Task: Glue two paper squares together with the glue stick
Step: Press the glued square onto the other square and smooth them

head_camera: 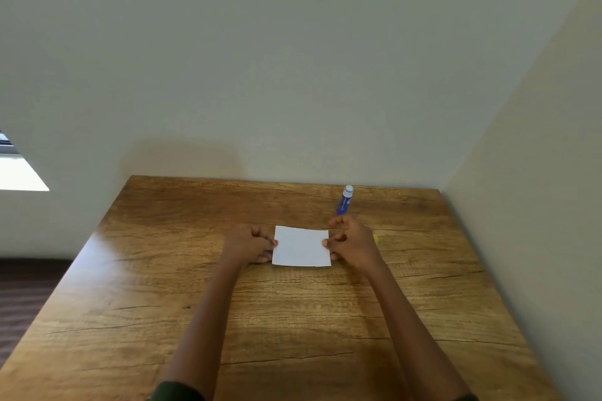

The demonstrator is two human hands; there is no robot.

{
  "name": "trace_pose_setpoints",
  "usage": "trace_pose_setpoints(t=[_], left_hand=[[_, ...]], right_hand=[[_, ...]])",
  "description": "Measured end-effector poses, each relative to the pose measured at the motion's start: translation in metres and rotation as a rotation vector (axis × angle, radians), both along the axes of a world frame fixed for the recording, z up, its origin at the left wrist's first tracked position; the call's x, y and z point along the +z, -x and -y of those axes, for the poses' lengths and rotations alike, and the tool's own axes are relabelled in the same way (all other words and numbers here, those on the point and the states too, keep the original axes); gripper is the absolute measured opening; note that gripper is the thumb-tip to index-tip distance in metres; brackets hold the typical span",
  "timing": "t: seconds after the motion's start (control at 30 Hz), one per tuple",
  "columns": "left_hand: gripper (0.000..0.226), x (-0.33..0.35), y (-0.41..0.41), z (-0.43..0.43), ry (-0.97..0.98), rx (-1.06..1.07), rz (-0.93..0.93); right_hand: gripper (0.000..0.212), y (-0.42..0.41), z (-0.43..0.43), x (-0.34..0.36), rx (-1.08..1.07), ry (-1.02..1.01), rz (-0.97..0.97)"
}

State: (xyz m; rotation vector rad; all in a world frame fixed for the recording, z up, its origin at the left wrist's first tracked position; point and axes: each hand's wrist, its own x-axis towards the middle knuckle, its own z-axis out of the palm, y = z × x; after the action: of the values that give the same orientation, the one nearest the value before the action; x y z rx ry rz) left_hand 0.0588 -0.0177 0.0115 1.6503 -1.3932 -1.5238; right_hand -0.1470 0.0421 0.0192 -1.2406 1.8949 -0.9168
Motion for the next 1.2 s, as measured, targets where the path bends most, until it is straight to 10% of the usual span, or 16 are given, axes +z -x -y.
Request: trace_pose_setpoints(t=[1.2], left_hand=[[0.008, -0.003, 0.009, -0.001, 0.135, -0.016, 0.211]], right_hand=[[0.01, -0.004, 0.001, -0.027, -0.022, 0.135, -0.301]])
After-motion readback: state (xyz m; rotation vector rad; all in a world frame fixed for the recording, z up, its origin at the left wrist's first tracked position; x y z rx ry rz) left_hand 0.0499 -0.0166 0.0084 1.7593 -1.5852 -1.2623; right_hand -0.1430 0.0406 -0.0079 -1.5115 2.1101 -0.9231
